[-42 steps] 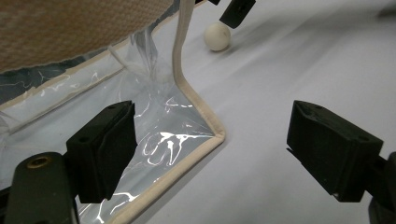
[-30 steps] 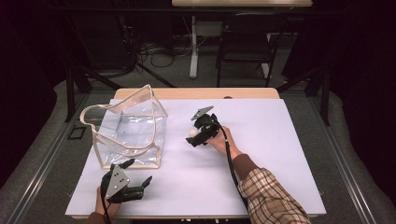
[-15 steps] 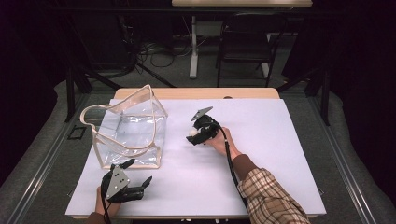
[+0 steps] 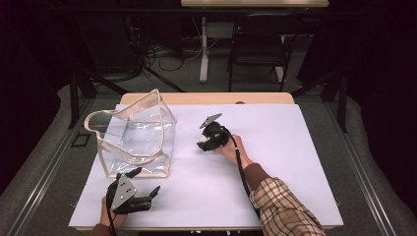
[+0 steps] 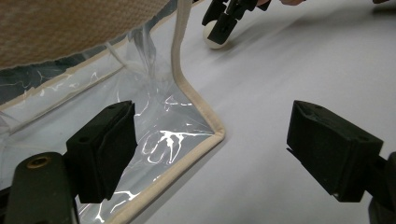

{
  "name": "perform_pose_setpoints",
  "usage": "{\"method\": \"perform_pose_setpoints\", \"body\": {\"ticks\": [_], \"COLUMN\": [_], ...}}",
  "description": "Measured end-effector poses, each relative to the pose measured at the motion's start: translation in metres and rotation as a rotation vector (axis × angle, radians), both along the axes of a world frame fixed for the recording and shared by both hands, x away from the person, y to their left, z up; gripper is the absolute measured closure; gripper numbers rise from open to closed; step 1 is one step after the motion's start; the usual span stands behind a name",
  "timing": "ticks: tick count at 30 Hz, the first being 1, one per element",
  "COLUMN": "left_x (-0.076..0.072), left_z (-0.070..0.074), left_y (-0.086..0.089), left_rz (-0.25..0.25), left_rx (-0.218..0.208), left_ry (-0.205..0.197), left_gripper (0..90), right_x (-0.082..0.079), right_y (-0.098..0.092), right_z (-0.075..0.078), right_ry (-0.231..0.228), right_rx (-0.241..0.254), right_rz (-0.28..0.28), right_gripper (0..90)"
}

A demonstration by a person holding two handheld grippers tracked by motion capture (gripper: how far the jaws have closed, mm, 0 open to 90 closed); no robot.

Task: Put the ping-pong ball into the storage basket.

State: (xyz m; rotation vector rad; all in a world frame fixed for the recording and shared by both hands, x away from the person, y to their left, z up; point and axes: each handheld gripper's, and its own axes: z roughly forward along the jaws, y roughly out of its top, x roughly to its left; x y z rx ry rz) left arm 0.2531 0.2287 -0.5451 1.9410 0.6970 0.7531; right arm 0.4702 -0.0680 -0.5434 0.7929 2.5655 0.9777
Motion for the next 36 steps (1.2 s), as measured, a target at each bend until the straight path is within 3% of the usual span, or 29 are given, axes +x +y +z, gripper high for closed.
{"method": "perform_pose_setpoints", "body": {"ticks": [16,36], "left_x": [0.000,0.000], "left_z": [0.000,0.000], "left_y": [0.000,0.000], "left_rz": [-0.001,0.001], "left_rx": [0.000,0.001], "left_ry": [0.001,-0.004], "left_gripper": [16.0,16.0], "right_x": [0.002,-0.004], "right_y": [0.001,-0.007], "right_z": [-0.004,0.013], "right_ry": [0.010,-0.023], "right_rx": [-0.012,-0.010], "right_rz": [-0.003,-0.008], "right_gripper": [50.4,50.5]}}
